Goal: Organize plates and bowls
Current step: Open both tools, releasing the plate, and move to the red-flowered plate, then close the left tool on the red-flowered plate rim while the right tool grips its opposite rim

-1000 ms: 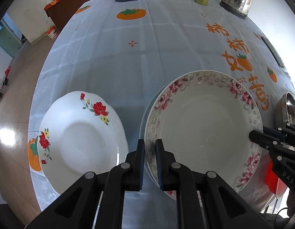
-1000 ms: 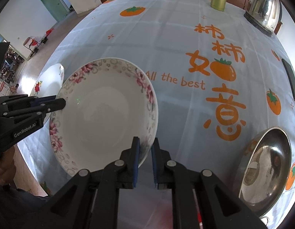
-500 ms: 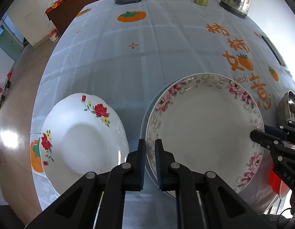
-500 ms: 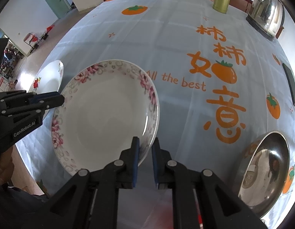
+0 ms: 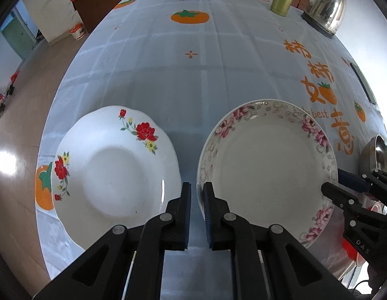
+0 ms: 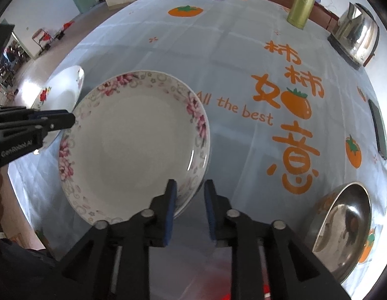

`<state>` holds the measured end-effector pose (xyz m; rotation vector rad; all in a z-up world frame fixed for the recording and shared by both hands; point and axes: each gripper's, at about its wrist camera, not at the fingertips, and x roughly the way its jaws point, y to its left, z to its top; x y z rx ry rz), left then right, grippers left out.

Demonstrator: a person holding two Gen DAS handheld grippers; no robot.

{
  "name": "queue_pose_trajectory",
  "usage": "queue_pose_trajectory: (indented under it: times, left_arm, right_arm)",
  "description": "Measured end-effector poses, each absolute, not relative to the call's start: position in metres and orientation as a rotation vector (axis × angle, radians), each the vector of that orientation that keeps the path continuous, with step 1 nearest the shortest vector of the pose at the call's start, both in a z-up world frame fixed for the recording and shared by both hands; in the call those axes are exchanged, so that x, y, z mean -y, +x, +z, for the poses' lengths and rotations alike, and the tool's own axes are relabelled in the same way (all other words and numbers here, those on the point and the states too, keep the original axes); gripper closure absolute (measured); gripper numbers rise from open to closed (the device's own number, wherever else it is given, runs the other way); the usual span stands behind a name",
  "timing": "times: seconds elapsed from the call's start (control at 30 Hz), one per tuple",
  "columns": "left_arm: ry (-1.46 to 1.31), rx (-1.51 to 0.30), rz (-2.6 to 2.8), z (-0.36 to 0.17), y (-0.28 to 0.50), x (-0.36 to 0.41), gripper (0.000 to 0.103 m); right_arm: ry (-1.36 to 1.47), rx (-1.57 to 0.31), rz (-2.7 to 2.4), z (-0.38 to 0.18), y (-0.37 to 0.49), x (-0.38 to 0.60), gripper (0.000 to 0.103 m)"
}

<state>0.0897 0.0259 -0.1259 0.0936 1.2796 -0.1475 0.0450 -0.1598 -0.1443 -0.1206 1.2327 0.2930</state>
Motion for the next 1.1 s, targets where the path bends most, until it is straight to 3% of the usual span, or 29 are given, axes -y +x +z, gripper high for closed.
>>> queue_pose_trajectory:
  times: [0.07,0.2,0.43,0.5,0.57,0.63,1.1]
  left_arm:
    - [0.088,-1.278,-0.145,-0.124,0.088,-0.028,0.092]
    - [0.076,-1.274,-0.136,-0.122,0.085,-0.032,0.092]
    - [0.053,-1.272,-0.114,-0.119,0.076,-0.043,0.089]
    - [0.048,-1.262,-0.094,-0.115,0.072,-0.050,0.077]
    - [0.044,-1.237,-0.040,-0.110,0.068,-0.064,0.036]
    - [0.027,-1.195,0.018,-0.103,0.064,-0.080,0.028]
    - [-0.224,-1.204,0.264,-0.115,0.043,-0.202,0.028]
  right_arm:
    - [-0.106,-1.234,0.296,-0.144,0.045,0.162,0.077]
    - [-0.094,-1.222,0.276,-0.140,0.044,0.166,0.056]
    - [-0.091,-1.194,0.264,-0.131,0.037,0.164,0.055]
    - [-0.072,-1.169,0.253,-0.124,0.035,0.166,0.055]
    - [-0.044,-1.138,0.250,-0.115,0.035,0.166,0.055]
    - [-0.019,-1.116,0.266,-0.107,0.036,0.163,0.055]
    - [-0.058,-1.107,0.454,-0.095,0.060,0.073,0.055]
